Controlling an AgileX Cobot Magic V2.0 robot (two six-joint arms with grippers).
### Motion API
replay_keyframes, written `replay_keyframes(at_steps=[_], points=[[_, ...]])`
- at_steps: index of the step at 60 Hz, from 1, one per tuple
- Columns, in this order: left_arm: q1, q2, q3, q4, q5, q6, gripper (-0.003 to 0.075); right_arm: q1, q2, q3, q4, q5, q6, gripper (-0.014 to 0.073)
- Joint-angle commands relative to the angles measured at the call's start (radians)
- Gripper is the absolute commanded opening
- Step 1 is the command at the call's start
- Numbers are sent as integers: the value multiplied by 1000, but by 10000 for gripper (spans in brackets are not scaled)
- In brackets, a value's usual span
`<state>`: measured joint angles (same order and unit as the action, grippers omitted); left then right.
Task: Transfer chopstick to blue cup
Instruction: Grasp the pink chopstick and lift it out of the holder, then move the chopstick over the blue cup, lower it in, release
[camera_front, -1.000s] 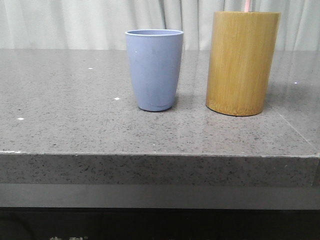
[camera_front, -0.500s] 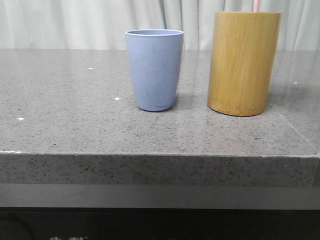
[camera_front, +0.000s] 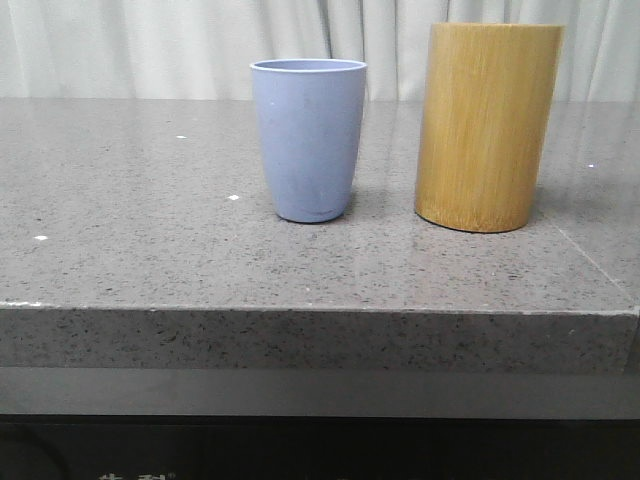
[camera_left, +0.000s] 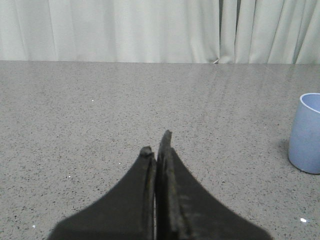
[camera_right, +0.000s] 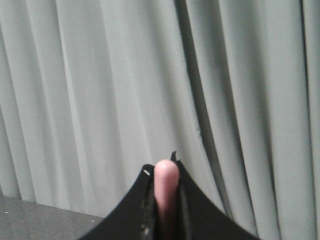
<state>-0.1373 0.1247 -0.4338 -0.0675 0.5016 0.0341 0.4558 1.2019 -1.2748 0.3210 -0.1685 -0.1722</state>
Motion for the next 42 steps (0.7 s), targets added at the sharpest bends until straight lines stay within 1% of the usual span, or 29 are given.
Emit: replay_keyframes(at_steps=[1,8,14,25,35,39,42], points=[[-1,12,-24,-9,-82,-10,-19,43,17,-62,-28,-68,-6,3],[-1,12,-24,-9,-82,-10,-19,107,96,-74,-28,-69,-6,3],[-1,12,-24,-9,-82,-10,-19,133,171,-74,-28,-70,-6,3],[-1,12,-23,-9,-82,-10,-19,141,289,-73,-25,-68,-6,5],[-1,12,-15,-9,-82,-10,-19,141,351,-51,-23,-66,-6,4],[-1,12,-11,-9,-82,-10,-19,141,357,-40,-22,-68,-6,13],[-1,12,-11,-9,-77,-10,-19,141,359,-32,-23,-73,-6,40]])
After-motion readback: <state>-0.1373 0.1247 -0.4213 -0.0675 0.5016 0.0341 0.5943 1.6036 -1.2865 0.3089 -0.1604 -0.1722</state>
